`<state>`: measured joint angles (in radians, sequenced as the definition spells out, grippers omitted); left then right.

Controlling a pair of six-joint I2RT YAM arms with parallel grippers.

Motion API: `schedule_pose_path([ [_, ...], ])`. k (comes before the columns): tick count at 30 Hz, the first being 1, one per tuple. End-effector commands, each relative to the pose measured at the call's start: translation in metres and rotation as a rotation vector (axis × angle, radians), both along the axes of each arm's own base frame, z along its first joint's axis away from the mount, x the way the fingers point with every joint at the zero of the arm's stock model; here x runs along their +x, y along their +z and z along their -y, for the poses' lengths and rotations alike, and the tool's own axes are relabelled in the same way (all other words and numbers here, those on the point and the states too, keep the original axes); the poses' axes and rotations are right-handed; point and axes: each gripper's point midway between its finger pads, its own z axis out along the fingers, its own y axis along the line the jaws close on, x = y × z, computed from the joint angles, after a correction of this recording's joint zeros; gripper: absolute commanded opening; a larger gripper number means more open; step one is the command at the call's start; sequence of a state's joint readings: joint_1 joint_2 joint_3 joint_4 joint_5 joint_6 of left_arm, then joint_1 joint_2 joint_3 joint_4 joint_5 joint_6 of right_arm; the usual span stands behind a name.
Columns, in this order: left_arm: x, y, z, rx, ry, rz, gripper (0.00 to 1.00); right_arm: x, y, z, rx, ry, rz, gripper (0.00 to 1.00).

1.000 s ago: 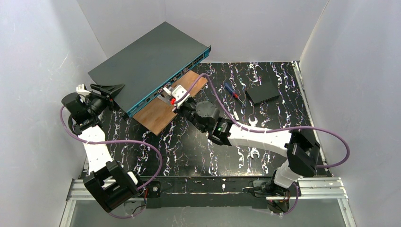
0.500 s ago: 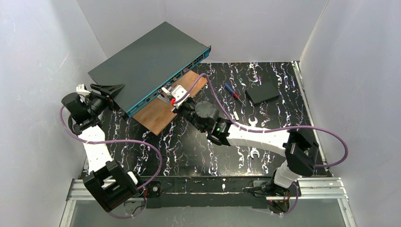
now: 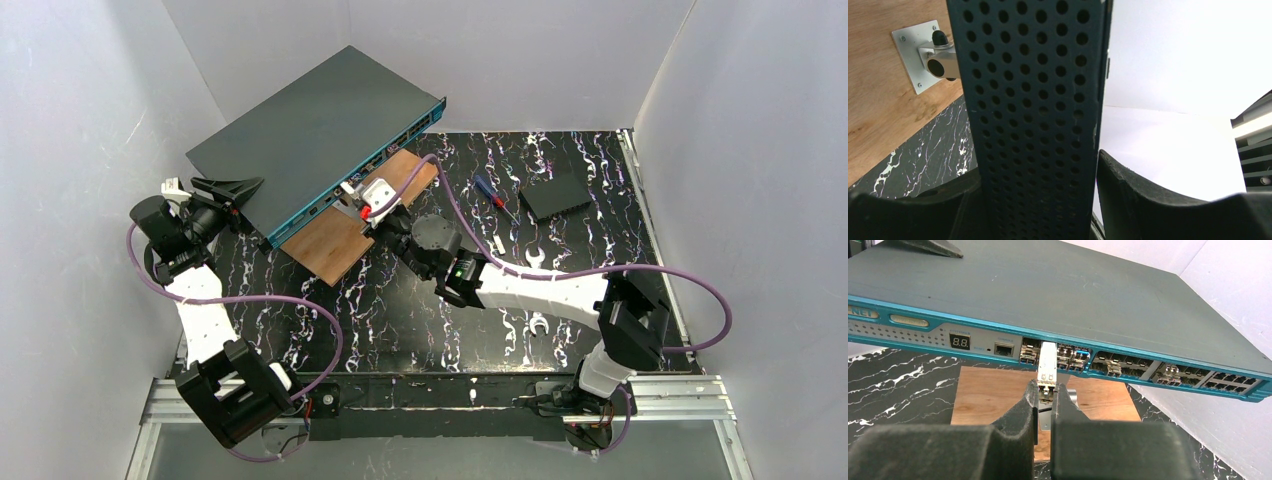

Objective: Insert the plug into the switch port
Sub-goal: Insert the connector into the switch port.

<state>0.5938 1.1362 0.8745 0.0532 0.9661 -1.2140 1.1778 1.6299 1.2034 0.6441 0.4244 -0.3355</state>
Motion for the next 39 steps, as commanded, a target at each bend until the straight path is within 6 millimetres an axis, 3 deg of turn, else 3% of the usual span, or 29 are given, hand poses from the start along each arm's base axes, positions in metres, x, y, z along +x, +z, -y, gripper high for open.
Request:
schedule_pose_path([
  [1,-0.003,-0.031,0.013,0.010,-0.070,-0.068,0.00,0.006,0.038,0.004,0.137,-0.042,0.024,0.01],
  [8,-0.003,-0.031,0.013,0.010,-0.071,-0.067,0.00,0.010,0.031,0.002,0.137,-0.054,-0.014,0.01],
  [39,-0.004,-0.033,0.014,-0.010,-0.071,-0.074,0.00,0.036,0.010,0.029,0.235,-0.160,-0.171,0.01],
])
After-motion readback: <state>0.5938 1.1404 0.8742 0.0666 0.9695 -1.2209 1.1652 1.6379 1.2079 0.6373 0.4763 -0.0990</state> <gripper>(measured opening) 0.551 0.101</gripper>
